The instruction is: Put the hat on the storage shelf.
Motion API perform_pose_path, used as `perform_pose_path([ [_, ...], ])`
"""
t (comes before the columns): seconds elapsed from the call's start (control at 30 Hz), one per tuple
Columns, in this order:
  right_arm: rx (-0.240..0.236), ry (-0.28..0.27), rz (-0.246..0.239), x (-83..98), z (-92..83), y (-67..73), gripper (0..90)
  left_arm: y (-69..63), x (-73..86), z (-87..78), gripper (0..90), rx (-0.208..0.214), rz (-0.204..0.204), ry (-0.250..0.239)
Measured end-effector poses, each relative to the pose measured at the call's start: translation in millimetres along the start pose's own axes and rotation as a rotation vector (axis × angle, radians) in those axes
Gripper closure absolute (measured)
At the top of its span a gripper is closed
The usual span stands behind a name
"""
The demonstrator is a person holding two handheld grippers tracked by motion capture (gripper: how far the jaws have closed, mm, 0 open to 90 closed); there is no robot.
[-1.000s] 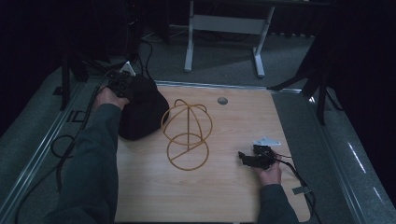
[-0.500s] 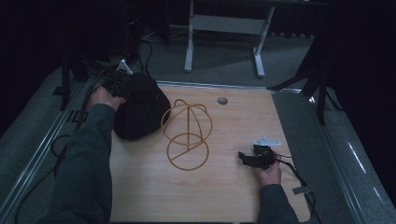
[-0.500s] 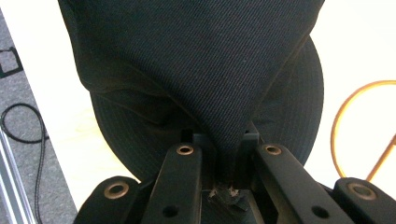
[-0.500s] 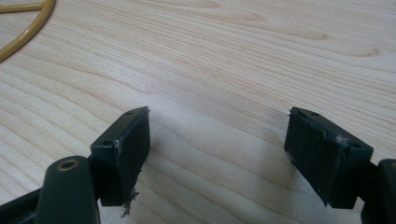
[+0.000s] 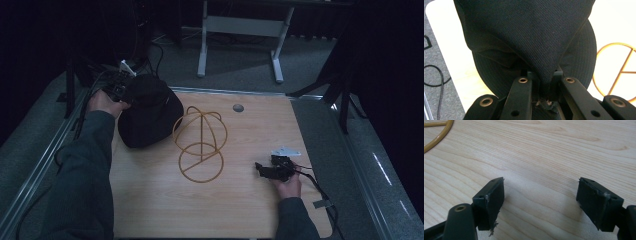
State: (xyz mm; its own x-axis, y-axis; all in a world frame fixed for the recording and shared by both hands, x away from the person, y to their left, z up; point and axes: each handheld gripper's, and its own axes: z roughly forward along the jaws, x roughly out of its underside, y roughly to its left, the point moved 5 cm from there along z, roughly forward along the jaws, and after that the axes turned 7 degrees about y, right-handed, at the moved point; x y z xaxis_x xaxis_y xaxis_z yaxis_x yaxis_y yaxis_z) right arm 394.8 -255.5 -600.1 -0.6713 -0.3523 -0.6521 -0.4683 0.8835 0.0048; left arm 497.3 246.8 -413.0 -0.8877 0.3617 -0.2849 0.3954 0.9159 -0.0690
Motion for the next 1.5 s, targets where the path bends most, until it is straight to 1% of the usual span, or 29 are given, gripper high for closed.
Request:
perform_pose_path([
  [0.07,0.000,0.000,0.000,0.0,0.0,0.0,22.4,0.4,1.3,-2.8,85.1,-0.004,0.011,-0.007],
  [0.13,0.000,0.000,0.000,0.0,0.0,0.0,22.4,-0.3,1.7,-3.6,85.1,-0.001,0.003,-0.015],
  [0.2,0.000,0.000,0.001,0.0,0.0,0.1,22.4,0.5,2.7,-7.8,85.1,0.005,0.020,-0.028],
  [0.3,0.000,0.000,0.000,0.0,0.0,0.0,22.4,0.5,3.1,-9.9,85.0,0.013,0.028,-0.035],
  [0.33,0.000,0.000,0.001,0.0,0.0,0.1,22.4,0.6,3.4,-12.6,85.1,0.018,0.037,-0.046],
  [0.53,0.000,0.000,0.000,0.0,0.0,0.0,22.4,0.1,4.7,-17.1,85.1,0.024,0.051,-0.061],
  [0.57,0.000,0.000,0.001,0.0,0.0,0.1,22.4,0.0,5.0,-18.3,85.1,0.026,0.061,-0.067],
  [0.6,0.000,0.000,0.001,0.0,0.0,0.1,22.4,-0.7,5.6,-19.3,85.1,0.030,0.061,-0.070],
  [0.87,0.000,0.000,0.001,0.0,0.0,0.1,22.4,-2.4,8.3,-28.1,85.1,0.043,0.101,-0.110],
  [0.93,0.000,0.000,0.001,0.0,0.0,0.1,22.4,-3.1,8.9,-30.0,85.0,0.042,0.112,-0.113],
  [1.03,0.000,-0.001,0.000,0.0,0.0,0.0,22.4,-5.4,9.1,-33.6,85.1,0.028,0.145,-0.109],
  [1.07,0.000,-0.001,0.000,-0.1,0.0,0.0,22.4,-5.9,9.0,-35.0,85.0,0.031,0.155,-0.108],
  [1.13,0.000,-0.001,0.000,-0.1,0.0,0.1,22.4,-6.5,8.7,-36.8,85.1,0.030,0.156,-0.113],
  [1.33,0.001,-0.002,-0.002,-0.2,0.1,-0.1,22.4,-9.8,8.5,-41.7,85.1,0.034,0.177,-0.124],
  [1.43,0.000,-0.001,0.000,-0.1,0.1,0.0,22.4,-11.3,9.2,-43.8,85.0,0.040,0.198,-0.140],
  [1.5,0.001,-0.002,-0.001,-0.1,0.1,-0.1,22.4,-11.7,9.7,-44.6,85.1,0.044,0.204,-0.145],
])
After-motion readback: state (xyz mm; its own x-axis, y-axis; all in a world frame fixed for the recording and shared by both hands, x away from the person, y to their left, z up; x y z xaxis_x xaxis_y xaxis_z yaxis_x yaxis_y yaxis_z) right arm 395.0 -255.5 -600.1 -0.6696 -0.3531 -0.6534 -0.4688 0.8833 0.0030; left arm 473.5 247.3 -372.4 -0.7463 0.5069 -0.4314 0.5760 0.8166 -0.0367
